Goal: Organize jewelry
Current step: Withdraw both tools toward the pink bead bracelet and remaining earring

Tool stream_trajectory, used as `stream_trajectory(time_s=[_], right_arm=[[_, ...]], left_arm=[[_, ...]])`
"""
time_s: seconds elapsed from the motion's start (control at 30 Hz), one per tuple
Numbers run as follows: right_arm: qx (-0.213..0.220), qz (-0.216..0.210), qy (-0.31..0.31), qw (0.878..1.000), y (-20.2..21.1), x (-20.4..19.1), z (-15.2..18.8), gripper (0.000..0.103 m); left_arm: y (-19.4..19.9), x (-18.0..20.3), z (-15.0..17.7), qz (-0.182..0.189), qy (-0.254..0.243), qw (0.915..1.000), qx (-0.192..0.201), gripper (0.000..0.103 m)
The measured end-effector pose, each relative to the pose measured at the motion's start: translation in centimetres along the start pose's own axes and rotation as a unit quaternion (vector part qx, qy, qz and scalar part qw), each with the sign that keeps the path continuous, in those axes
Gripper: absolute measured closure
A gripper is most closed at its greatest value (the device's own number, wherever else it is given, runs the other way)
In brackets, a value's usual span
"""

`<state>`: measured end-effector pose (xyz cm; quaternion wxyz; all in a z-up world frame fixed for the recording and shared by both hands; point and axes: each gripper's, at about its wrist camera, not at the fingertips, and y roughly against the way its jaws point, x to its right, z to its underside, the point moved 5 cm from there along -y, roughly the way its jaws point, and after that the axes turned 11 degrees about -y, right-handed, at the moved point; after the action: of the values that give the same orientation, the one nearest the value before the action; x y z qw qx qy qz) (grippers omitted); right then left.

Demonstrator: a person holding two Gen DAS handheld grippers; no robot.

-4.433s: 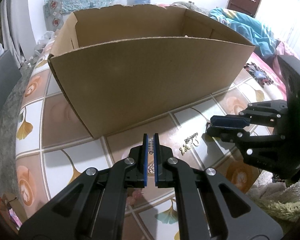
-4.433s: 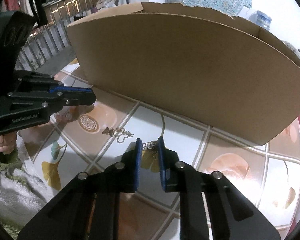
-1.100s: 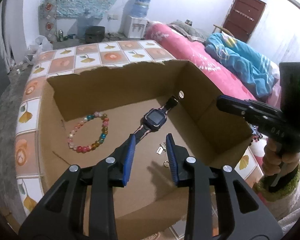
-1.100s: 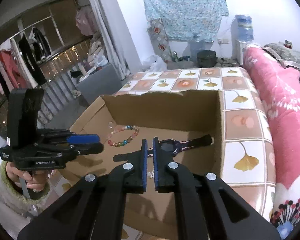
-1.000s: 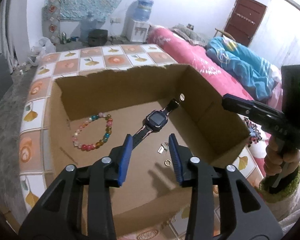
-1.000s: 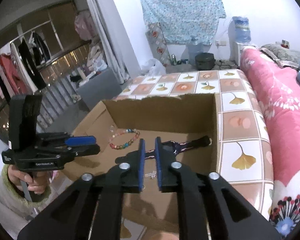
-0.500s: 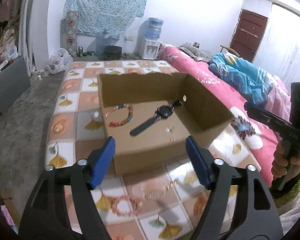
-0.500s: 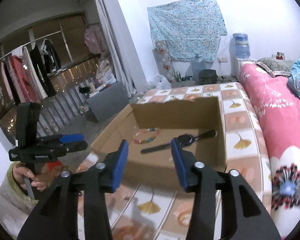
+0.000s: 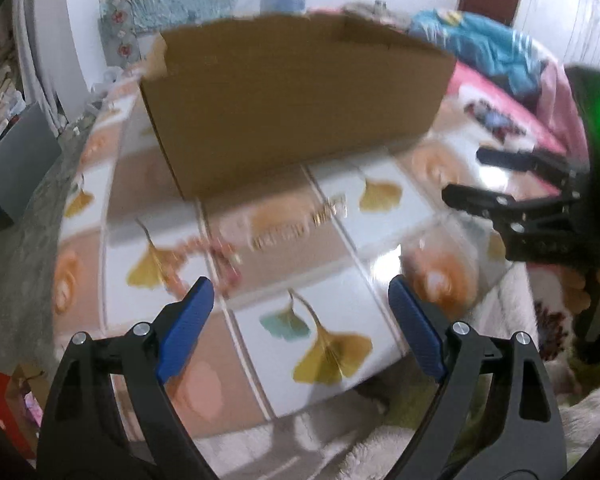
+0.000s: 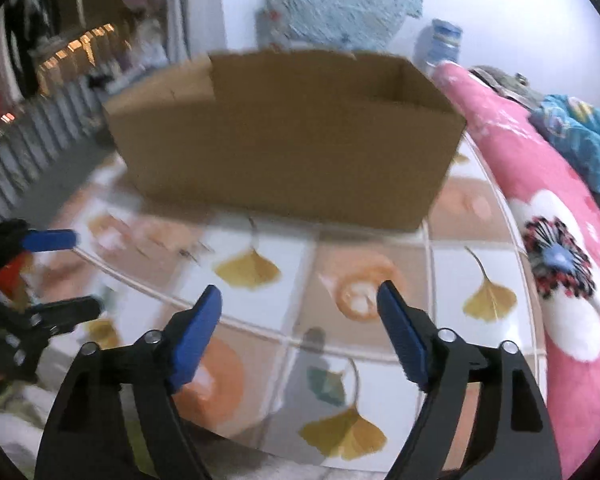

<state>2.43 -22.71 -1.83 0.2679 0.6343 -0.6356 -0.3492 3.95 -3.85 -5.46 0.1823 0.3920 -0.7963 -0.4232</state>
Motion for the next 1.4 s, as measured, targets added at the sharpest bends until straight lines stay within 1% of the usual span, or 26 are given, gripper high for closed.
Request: stream_trajectory(time_s=[0.03,0.13,0.17,0.2,0.23,0.27,0.37,0.5,0.67,0.73,0.97,1.1,1.13,1.2,1.23,1.3,1.37,1.4], right_arm=[[-0.006,0.013,0.0,1.0,-0.5,0.1,0.5,0.02],[-0.029,0.021,-0.004,0.999,-2.0,0.4,1.3,0.018],[-0.037,0.025,-0.005,0.999,-2.5,0.5,1.5,0.018],[-0.042,0.029,-0.006,0.999,-2.8,0.5,1.7,0.018],[-0.046,0.035,-0.006,0.998,-3.2,0.7,1.7,0.018],[-0.048,0.037,-0.008,0.998,-3.4,0.8,1.8,0.012],[-0.048,0.039,-0.018,0.998,-3.8,1.1,1.8,0.007],[-0.056,0.024,-0.034,0.998,-4.3,1.7,1.7,0.007],[-0.037,0.017,-0.027,0.999,-4.3,2.0,1.9,0.007],[-0.037,0.014,-0.027,0.999,-4.2,2.2,2.0,0.007],[-0.051,0.004,-0.011,0.999,-3.8,2.1,2.6,0.007],[-0.066,0.013,-0.004,0.998,-3.8,1.6,2.3,0.007],[-0.063,0.017,-0.003,0.998,-3.6,1.5,2.1,0.007],[-0.041,0.021,0.003,0.999,-3.2,1.0,1.1,0.007],[-0.034,0.012,0.004,0.999,-3.0,0.6,0.7,0.007],[-0.018,-0.025,-0.004,1.0,-2.6,-0.3,-0.2,0.007],[-0.008,-0.036,-0.007,0.999,-2.8,-1.1,-1.0,0.007],[-0.005,-0.036,-0.003,0.999,-3.1,-1.6,-1.4,0.012]], left_arm=[[-0.4,0.3,0.6,0.003,0.003,1.0,-0.007,0.018],[-1.4,0.8,1.7,0.01,0.012,0.9995,-0.028,0.018],[-1.8,0.9,2.0,0.005,0.014,0.9994,-0.032,0.017],[-1.8,1.0,2.1,-0.005,0.01,0.9996,-0.026,0.014],[-2.0,0.9,2.2,-0.013,0.011,0.9994,-0.029,0.013],[-2.1,0.9,2.2,-0.019,0.013,0.9993,-0.029,0.012],[-2.4,0.4,2.4,-0.043,0.019,0.9984,-0.032,0.008],[-2.1,0.4,2.5,-0.047,0.022,0.9982,-0.03,0.008],[-2.2,0.4,2.3,-0.043,0.018,0.9983,-0.034,0.008],[-2.2,0.4,2.3,-0.042,0.017,0.9984,-0.033,0.008],[-2.3,0.5,2.2,-0.046,0.018,0.9984,-0.028,0.008],[-2.3,0.8,2.3,-0.05,0.012,0.9986,-0.012,0.008],[-2.3,0.8,2.2,-0.051,0.012,0.9986,-0.011,0.007],[-2.3,0.9,2.3,-0.051,0.01,0.9986,-0.011,0.007],[-2.3,0.9,2.3,-0.05,0.008,0.9987,-0.009,0.007],[-2.4,0.9,2.3,-0.047,0.004,0.9989,-0.008,0.007],[-2.4,0.8,2.3,-0.045,0.001,0.999,-0.005,0.007],[-2.3,0.7,2.4,-0.045,0.0,0.999,-0.003,0.007]])
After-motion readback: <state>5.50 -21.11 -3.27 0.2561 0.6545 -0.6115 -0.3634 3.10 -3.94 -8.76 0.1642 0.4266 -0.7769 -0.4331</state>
